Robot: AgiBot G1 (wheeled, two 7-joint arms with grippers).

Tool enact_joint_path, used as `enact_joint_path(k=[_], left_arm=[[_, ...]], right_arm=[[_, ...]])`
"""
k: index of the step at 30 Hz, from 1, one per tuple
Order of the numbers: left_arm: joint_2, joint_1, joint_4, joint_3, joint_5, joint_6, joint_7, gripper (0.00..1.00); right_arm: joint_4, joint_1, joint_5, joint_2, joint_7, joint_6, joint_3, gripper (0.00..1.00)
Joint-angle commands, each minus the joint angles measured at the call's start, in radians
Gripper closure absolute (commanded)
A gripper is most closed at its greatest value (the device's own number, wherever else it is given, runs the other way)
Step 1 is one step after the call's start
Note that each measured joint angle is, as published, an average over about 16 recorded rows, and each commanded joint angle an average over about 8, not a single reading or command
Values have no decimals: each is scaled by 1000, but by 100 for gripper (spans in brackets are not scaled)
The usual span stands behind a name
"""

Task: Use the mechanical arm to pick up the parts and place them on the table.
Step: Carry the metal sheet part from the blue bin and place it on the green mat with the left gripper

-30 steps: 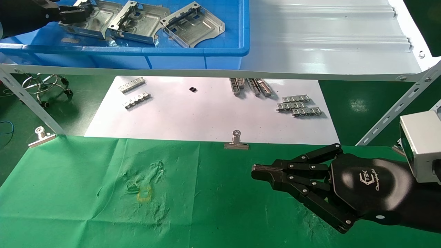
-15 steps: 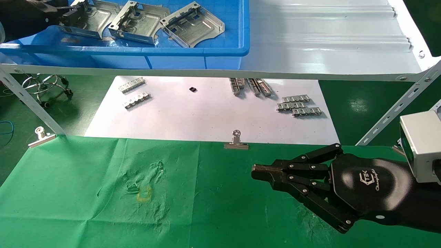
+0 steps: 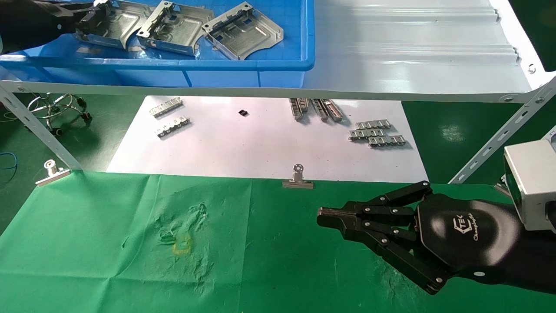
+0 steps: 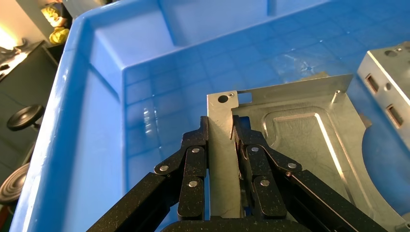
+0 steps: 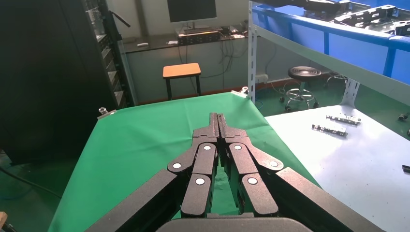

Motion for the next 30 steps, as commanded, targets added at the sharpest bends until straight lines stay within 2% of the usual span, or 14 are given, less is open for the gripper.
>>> enact_joint_path(k=[1,13,16,23,30], left_arm=[[-1,-5,0,1,1,5,-5,100],[-48,-18,-58,-38,-54,93,71,100],[-72,-15,-76,-51,-76,161,104,100],[-137,18,-99,-88,-138,402,183,100],[-163,51,-84,-121,-190,528,255,100]], right_arm=[[0,0,0,0,0,0,0,100],[0,0,0,0,0,0,0,100],[0,0,0,0,0,0,0,100],[0,0,0,0,0,0,0,100],[0,0,0,0,0,0,0,100]])
